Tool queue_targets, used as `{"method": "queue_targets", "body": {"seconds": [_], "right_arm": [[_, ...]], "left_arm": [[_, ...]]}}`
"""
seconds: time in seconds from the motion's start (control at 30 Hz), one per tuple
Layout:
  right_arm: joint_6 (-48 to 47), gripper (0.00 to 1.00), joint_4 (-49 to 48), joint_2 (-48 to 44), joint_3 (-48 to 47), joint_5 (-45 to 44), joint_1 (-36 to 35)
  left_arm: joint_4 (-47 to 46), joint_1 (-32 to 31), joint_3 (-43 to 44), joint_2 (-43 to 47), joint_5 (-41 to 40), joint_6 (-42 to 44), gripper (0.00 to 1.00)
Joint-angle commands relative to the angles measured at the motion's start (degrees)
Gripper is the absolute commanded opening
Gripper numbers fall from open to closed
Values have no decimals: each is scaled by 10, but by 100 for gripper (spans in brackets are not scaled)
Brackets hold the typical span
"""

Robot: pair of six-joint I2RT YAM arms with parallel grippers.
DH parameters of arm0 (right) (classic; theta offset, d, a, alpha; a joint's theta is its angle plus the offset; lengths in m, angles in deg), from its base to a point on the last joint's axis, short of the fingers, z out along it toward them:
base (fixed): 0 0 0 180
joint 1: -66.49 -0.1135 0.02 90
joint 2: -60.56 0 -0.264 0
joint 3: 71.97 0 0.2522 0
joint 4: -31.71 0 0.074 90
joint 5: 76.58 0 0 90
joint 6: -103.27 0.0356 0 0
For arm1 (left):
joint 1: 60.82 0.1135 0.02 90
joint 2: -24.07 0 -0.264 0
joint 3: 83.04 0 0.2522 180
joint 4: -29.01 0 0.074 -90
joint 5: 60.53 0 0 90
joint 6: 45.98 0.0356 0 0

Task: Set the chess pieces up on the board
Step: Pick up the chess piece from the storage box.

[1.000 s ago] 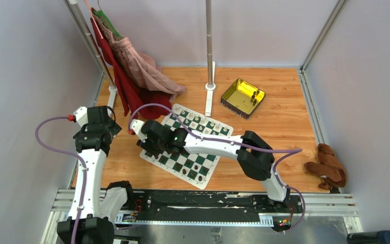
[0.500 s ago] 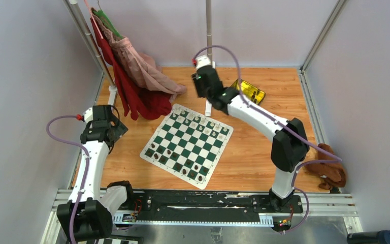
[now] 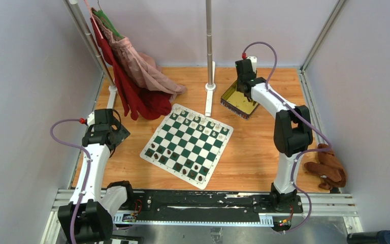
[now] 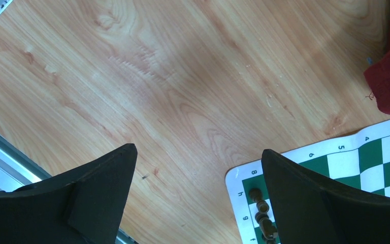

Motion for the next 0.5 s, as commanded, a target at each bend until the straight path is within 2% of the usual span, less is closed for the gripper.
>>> {"method": "queue_targets", "body": {"seconds": [0.0,0.47], "right_arm": [[33,41,17,16,-4,-4,41],[41,41,23,83,-46,23,96]], "left_arm": [[-8,6,-2,7,4,10,100],[-8,6,-6,5,2,5,100]]}}
